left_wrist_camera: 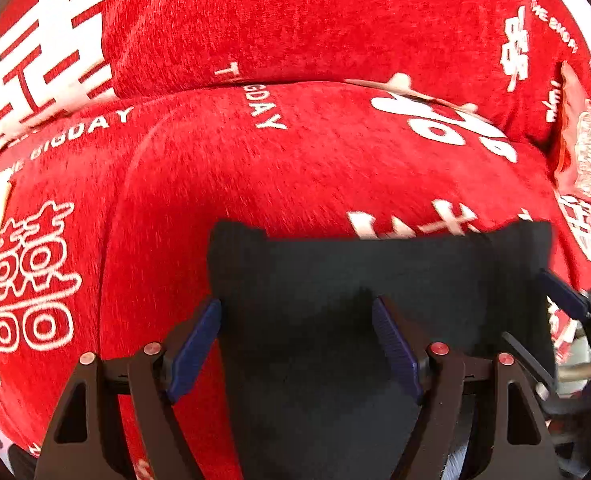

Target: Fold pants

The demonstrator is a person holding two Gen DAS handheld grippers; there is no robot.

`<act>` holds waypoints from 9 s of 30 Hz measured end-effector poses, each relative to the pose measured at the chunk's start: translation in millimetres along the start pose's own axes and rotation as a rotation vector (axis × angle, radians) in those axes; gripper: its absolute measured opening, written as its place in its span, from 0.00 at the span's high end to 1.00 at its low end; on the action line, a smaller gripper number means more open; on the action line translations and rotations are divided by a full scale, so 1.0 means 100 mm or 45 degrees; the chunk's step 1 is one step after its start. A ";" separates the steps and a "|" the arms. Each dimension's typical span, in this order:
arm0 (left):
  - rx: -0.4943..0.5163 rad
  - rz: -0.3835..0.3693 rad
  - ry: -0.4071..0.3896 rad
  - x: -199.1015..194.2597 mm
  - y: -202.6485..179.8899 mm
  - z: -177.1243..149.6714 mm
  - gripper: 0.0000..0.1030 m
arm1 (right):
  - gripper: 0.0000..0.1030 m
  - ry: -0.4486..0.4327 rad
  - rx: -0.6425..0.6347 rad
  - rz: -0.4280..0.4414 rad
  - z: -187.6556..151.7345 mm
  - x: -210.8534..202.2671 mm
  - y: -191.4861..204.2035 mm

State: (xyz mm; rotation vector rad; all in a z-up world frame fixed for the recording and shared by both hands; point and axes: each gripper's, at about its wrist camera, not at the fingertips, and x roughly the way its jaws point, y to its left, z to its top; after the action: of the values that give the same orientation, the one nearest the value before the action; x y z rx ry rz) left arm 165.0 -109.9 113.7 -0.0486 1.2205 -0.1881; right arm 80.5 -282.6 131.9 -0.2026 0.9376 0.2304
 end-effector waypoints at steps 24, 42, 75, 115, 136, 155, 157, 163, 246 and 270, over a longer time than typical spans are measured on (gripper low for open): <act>0.065 0.059 -0.007 0.05 0.05 -0.26 0.12 | 0.20 0.180 0.098 -0.086 0.13 0.47 0.08; 0.065 0.020 -0.048 -0.22 0.07 -0.86 0.11 | 0.15 0.134 0.095 -0.205 -0.72 -0.16 0.23; 0.027 -0.162 -0.028 -0.45 0.36 -1.16 0.01 | 0.05 -0.048 0.352 -0.119 -0.94 -0.67 -0.11; -0.117 -0.386 -0.083 -0.92 1.20 -0.23 0.50 | 0.51 -0.208 0.316 0.468 0.14 -0.55 0.44; -0.337 -0.206 -0.070 -0.53 2.06 -0.47 0.28 | 0.20 -0.072 0.323 0.196 0.19 -0.09 0.71; -0.174 -0.190 -0.117 -0.53 1.56 -0.60 0.28 | 0.20 -0.028 0.076 0.192 0.02 -0.05 1.30; -0.215 -0.177 -0.102 -0.45 1.62 -0.40 0.28 | 0.20 -0.032 0.074 0.162 0.23 0.06 1.18; -0.260 -0.096 0.008 -0.01 1.69 0.06 0.28 | 0.20 0.102 -0.016 0.152 0.72 0.73 1.23; -0.230 0.174 -0.062 -0.82 1.38 -0.94 0.17 | 0.00 0.275 0.162 -0.244 0.09 0.13 1.54; -0.218 0.167 -0.031 -0.71 1.35 -0.97 0.17 | 0.00 0.291 0.130 -0.249 0.05 0.20 1.58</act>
State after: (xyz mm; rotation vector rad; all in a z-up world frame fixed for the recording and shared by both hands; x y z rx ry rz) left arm 66.4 40.9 127.2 -0.1191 1.2091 0.0317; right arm 50.8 -127.8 107.5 -0.2276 1.1456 -0.0222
